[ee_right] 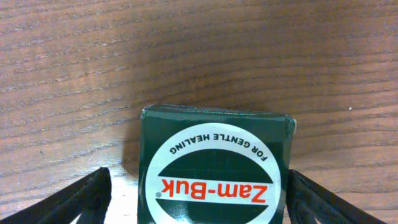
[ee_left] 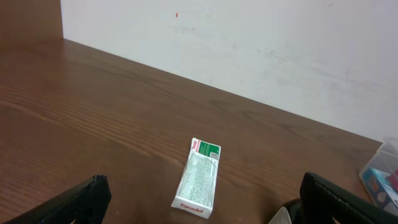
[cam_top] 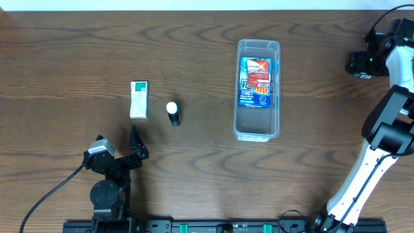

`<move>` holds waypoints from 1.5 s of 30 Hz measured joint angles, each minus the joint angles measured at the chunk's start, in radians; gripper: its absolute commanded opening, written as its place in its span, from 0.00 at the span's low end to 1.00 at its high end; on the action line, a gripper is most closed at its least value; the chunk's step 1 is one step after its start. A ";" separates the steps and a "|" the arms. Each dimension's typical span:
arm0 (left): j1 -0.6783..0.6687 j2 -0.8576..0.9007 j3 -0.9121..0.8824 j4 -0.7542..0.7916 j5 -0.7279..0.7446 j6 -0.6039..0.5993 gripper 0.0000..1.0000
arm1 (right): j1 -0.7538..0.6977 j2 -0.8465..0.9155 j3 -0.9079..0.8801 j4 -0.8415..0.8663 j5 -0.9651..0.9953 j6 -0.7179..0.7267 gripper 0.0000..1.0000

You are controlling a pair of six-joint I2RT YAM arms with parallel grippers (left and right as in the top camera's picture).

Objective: Pack container
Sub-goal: 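Move the right gripper to the green Zam-Buk tin and grasp it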

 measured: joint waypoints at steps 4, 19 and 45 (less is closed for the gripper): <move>0.000 0.000 0.000 0.000 0.000 0.000 0.98 | 0.000 0.000 0.000 0.003 -0.002 0.000 0.81; 0.000 0.000 0.000 0.000 0.000 0.000 0.98 | 0.000 0.019 0.000 0.003 0.008 0.003 0.73; 0.000 0.000 0.000 0.000 0.000 0.000 0.98 | 0.019 -0.156 -0.006 -0.172 -0.090 0.125 0.60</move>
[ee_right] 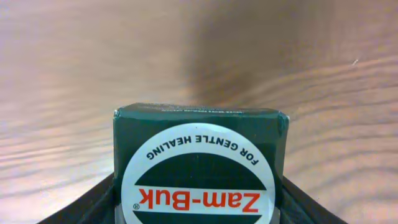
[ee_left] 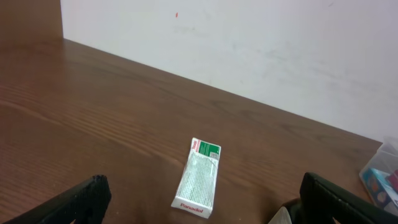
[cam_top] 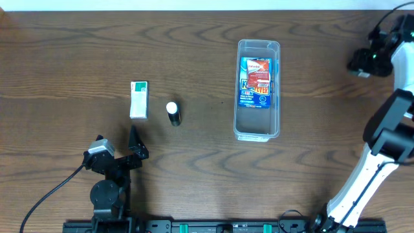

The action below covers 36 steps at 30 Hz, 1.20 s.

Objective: Pack container
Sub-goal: 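Move the right gripper to the green Zam-Buk tin and grasp it, then carry the Zam-Buk tin into the container and release it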

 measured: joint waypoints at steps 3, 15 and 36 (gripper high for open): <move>0.000 0.000 0.000 0.000 0.000 0.000 0.98 | 0.037 -0.133 0.000 -0.070 -0.040 0.024 0.62; 0.000 0.000 0.000 0.000 0.000 0.000 0.98 | 0.385 -0.411 0.004 -0.251 -0.084 0.188 0.65; 0.000 0.000 0.000 0.000 0.000 0.000 0.98 | 0.699 -0.156 -0.087 -0.093 0.137 0.473 0.71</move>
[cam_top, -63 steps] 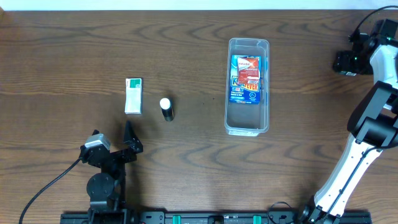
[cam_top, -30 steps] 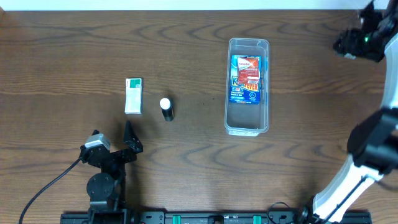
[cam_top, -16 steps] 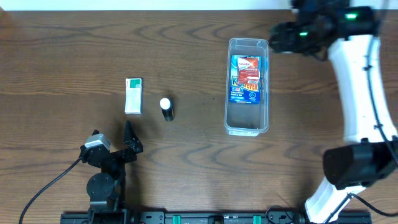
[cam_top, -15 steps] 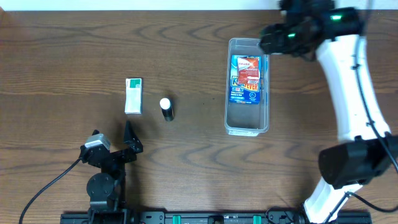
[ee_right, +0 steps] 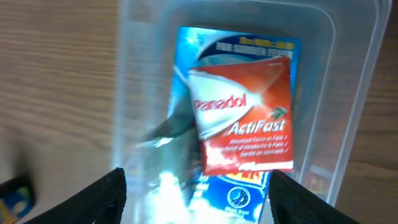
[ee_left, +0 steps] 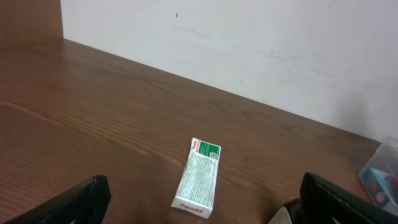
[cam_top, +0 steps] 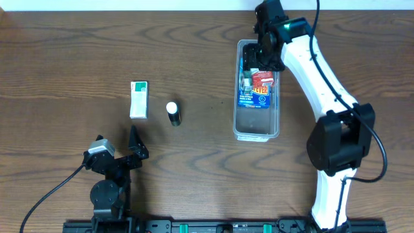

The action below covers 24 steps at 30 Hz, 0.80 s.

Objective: Pack container
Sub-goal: 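Carry the Zam-Buk tin into the container and release it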

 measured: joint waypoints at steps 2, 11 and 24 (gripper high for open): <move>0.000 0.000 0.000 0.000 0.000 0.000 0.98 | 0.000 0.005 -0.005 0.001 0.006 0.003 0.72; 0.000 0.000 0.000 0.000 0.000 0.000 0.98 | 0.000 0.005 -0.006 0.024 0.016 0.003 0.74; 0.000 0.000 0.000 0.000 0.000 0.000 0.98 | 0.001 0.005 -0.006 0.016 -0.121 -0.010 0.68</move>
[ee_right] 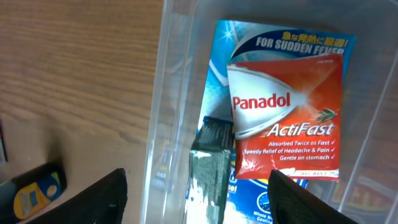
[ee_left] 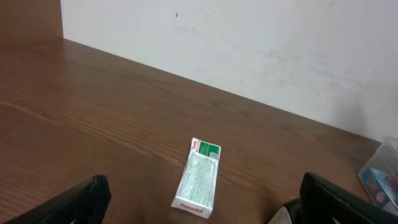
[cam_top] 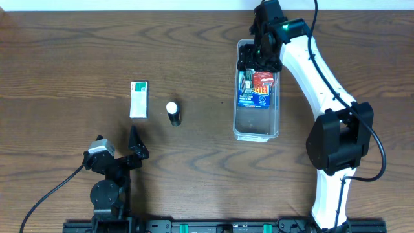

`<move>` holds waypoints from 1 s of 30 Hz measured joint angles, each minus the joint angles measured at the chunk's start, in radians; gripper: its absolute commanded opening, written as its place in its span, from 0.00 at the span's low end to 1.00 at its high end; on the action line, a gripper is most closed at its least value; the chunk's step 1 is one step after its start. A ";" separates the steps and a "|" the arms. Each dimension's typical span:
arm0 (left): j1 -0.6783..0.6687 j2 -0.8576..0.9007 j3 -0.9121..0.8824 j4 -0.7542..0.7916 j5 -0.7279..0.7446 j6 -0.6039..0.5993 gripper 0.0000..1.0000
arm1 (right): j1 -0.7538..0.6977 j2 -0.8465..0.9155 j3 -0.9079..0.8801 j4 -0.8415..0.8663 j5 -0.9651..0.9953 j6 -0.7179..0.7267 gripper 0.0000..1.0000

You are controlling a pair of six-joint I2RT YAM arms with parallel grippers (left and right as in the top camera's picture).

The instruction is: Pack container

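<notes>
The clear container holds a blue sachet, a red Panadol ActiFast sachet and a dark green Zam-Buk box standing on edge by its left wall. My right gripper hangs open over the container's far end, its fingers wide apart and clear of the box. A white and green Panadol box and a small white-capped bottle lie on the table at the left. My left gripper is open near its base, short of the Panadol box.
The table is dark wood, with a white wall behind it. A small dark item with a blue and yellow label shows left of the container in the right wrist view. The right arm reaches across from the right.
The green box was a blur inside the container; now it stands still on edge against the left wall. My right gripper, still open, has shifted slightly over the container. The left arm has not moved.
My right gripper was open around the Zam-Buk box on the table at the far right. Then it was shut on the box there. Then it stood open over the container with the box inside, where the box now rests. The left arm stayed still.
</notes>
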 measured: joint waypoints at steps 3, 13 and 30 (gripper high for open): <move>0.000 0.000 0.000 0.000 0.000 0.000 0.98 | 0.006 0.000 0.000 -0.012 0.006 -0.003 0.66; 0.000 0.000 0.000 0.000 0.000 0.000 0.98 | 0.029 0.000 0.000 -0.042 0.069 -0.011 0.74; 0.000 0.000 0.000 0.000 0.000 0.000 0.98 | -0.396 -0.259 0.040 -0.251 0.275 -0.039 0.99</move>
